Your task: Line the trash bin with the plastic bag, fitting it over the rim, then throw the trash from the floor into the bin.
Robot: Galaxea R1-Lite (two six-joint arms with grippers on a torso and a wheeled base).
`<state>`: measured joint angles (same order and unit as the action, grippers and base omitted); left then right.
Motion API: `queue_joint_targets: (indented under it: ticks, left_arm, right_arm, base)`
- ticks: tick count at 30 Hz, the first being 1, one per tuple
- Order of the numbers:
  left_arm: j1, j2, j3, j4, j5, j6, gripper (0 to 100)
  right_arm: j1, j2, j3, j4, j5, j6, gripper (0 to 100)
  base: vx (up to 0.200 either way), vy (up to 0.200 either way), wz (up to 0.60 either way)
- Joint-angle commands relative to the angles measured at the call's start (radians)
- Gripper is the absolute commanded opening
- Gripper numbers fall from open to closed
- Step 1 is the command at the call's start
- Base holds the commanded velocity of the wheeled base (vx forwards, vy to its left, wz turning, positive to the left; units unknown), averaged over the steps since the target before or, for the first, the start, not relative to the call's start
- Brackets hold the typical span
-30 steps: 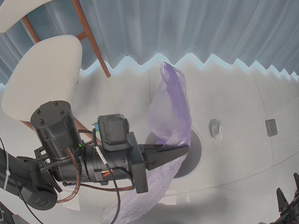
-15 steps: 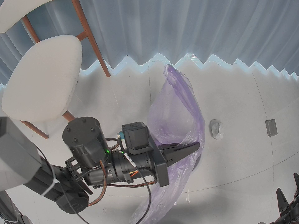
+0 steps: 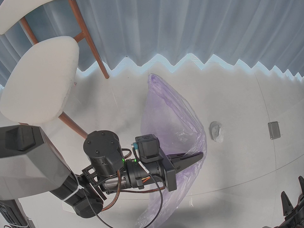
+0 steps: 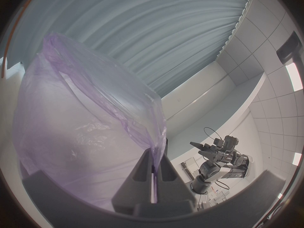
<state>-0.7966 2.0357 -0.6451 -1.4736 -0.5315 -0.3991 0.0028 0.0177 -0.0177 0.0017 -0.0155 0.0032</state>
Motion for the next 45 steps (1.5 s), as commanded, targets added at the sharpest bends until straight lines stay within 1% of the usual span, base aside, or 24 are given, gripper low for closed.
queue_joint_targets:
  ticks: [1, 3, 5, 9, 13, 25, 27, 28, 30, 32, 35, 36, 38, 42, 45]
  left_arm:
    - [0.004, 0.003, 0.002, -0.001, 0.004, 0.003, 0]
    - [0.004, 0.001, 0.012, -0.001, 0.021, 0.005, 0]
    - [0.004, 0.001, 0.028, -0.002, 0.044, 0.006, 0]
    - [0.005, -0.006, 0.065, -0.016, 0.045, 0.008, 0]
    - [0.013, -0.066, 0.22, -0.031, 0.045, 0.082, 0]
    - [0.0, -0.071, 0.219, -0.031, 0.054, 0.088, 0]
    - [-0.029, -0.062, 0.196, -0.033, 0.061, 0.092, 0]
    - [-0.029, -0.062, 0.196, -0.033, 0.061, 0.092, 0]
    - [-0.039, -0.045, 0.162, -0.033, 0.1, 0.091, 0]
    - [-0.047, -0.039, 0.167, -0.031, 0.13, 0.086, 0]
    - [-0.073, -0.037, 0.219, -0.031, 0.139, 0.088, 0]
    - [-0.098, -0.037, 0.274, -0.031, 0.142, 0.091, 0]
    - [-0.121, -0.037, 0.315, -0.033, 0.142, 0.092, 0]
    - [-0.173, -0.035, 0.332, -0.033, 0.139, 0.095, 0]
    - [-0.224, -0.031, 0.384, -0.033, 0.133, 0.118, 0]
  right_arm:
    - [0.0, -0.016, 0.016, 0.0, 0.0, 0.0, 100]
    - [0.0, -0.016, 0.016, 0.0, 0.0, 0.0, 100]
    - [0.0, -0.016, 0.016, 0.0, 0.0, 0.0, 100]
    - [0.0, -0.016, 0.016, 0.0, 0.0, 0.0, 100]
    - [0.0, -0.016, 0.016, 0.0, 0.0, 0.0, 100]
    - [0.0, -0.016, 0.016, 0.0, 0.0, 0.0, 100]
    - [0.0, -0.016, 0.016, 0.0, 0.0, 0.0, 100]
    - [0.0, -0.016, 0.016, 0.0, 0.0, 0.0, 100]
    - [0.0, -0.016, 0.016, -0.002, 0.0, 0.0, 100]
    - [0.0, -0.016, 0.016, 0.0, 0.0, 0.0, 100]
    - [0.0, -0.016, 0.016, 0.0, 0.0, 0.0, 100]
    - [0.0, -0.016, 0.016, 0.0, 0.0, 0.0, 100]
    - [0.0, -0.016, 0.016, 0.0, 0.0, 0.0, 100]
    - [0.0, -0.016, 0.016, 0.0, 0.0, 0.0, 100]
    - [0.0, -0.016, 0.016, 0.0, 0.0, 0.0, 100]
  base:
    - [0.0, -0.2, 0.0]
    - [0.0, -0.2, 0.0]
    - [0.0, 0.0, 0.0]
    - [0.0, 0.0, 0.0]
    - [0.05, 0.0, 0.0]
    - [0.2, 0.0, 0.0]
    - [0.1, 0.0, 0.0]
    - [0.0, 0.0, 0.0]
    - [0.0, 0.0, 0.0]
    - [0.0, 0.0, 0.0]
    - [0.0, 0.0, 0.0]
    - [0.0, 0.0, 0.0]
    - [0.0, 0.0, 0.0]
    - [0.0, 0.0, 0.0]
    - [0.0, 0.0, 0.0]
